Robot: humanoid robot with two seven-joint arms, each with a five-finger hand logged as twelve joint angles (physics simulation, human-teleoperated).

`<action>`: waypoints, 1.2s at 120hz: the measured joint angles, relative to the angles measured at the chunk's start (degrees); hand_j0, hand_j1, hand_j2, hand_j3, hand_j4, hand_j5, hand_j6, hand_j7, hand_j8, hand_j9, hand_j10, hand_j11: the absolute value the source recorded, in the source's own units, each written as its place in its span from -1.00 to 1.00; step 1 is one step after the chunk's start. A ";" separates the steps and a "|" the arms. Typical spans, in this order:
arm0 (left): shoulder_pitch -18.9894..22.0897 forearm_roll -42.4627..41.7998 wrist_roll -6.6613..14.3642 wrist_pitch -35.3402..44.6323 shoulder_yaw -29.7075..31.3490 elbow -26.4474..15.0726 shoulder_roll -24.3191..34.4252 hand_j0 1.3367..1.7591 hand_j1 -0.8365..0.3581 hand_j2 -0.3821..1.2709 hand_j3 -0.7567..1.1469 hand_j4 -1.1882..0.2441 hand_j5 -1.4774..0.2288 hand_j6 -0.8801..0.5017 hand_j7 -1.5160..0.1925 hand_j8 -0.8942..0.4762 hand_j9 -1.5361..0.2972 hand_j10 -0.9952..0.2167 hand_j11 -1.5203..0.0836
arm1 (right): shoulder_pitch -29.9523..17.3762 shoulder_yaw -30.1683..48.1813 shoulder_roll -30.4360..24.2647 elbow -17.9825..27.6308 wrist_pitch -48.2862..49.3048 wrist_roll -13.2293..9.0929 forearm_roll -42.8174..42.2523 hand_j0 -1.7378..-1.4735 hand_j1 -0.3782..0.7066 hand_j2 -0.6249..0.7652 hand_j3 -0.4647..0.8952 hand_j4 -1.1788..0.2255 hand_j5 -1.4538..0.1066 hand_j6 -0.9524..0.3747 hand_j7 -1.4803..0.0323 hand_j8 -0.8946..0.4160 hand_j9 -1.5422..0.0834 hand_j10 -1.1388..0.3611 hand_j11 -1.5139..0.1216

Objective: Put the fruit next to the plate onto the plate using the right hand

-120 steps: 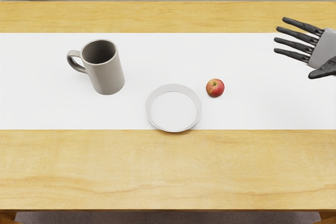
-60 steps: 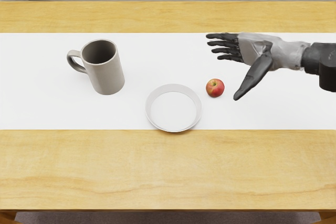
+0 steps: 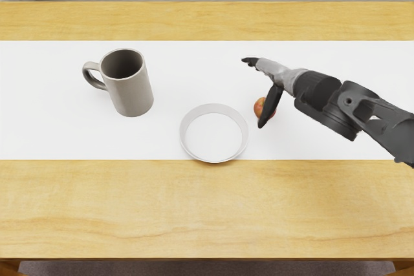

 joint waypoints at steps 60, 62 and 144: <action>0.00 0.00 0.00 0.00 0.00 0.02 0.00 0.52 0.98 -0.54 -0.20 0.66 0.73 0.27 0.77 0.30 0.68 0.64 0.90 | 0.16 -7.09 6.33 -10.17 -9.22 0.00 -4.42 -0.40 -0.48 -0.16 -0.32 0.37 0.51 0.11 0.59 0.04 0.56 0.23 0.51; 0.00 0.00 0.00 0.00 0.00 0.01 0.00 0.52 0.98 -0.54 -0.20 0.66 0.73 0.27 0.77 0.30 0.68 0.64 0.90 | 0.15 -7.10 6.32 -10.21 -9.22 0.00 -4.41 -0.40 -0.46 -0.16 -0.32 0.36 0.49 0.10 0.58 0.02 0.54 0.22 0.50; 0.00 -0.02 0.01 0.00 0.03 0.01 0.00 0.52 0.98 -0.54 -0.21 0.66 0.73 0.27 0.77 0.30 0.68 0.64 0.90 | -2.04 -6.48 6.04 -10.16 -9.31 0.29 -4.25 -0.39 0.20 -0.16 -0.32 -0.14 -0.01 -0.31 0.01 -0.26 0.12 0.20 -0.21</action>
